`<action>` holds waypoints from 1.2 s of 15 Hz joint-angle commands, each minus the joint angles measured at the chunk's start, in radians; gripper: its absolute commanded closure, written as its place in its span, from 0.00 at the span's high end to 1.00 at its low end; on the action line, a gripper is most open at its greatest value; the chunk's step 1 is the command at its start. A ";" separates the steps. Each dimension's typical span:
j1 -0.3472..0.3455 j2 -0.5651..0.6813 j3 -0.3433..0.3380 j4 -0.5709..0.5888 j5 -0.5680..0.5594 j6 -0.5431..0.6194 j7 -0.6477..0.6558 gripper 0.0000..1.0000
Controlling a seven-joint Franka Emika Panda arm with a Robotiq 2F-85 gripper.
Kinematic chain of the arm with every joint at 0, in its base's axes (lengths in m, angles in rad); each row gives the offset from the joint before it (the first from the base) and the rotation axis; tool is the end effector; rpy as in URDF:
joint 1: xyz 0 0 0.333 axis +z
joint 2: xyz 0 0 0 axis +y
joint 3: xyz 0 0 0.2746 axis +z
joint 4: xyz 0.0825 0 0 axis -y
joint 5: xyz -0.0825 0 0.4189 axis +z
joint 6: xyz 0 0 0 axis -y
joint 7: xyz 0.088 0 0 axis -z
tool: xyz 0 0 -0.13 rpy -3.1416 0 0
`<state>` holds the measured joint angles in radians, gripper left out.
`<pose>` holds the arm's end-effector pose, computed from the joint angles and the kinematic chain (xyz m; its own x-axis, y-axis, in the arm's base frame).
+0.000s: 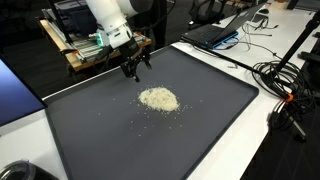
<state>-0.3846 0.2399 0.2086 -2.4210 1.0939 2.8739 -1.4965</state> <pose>0.4880 -0.1250 0.1263 0.8757 0.2187 0.4305 0.2878 -0.9523 -0.1016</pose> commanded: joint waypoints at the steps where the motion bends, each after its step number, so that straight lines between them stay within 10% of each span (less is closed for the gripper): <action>1: 0.008 -0.006 0.007 -0.005 0.005 0.012 0.002 1.00; 9: 0.026 -0.005 -0.022 -0.013 -0.057 0.044 0.076 1.00; 18: 0.245 -0.017 -0.240 -0.109 -0.590 0.166 0.470 1.00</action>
<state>-0.2419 0.2421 0.0692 -2.4868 0.6587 3.0014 -1.1541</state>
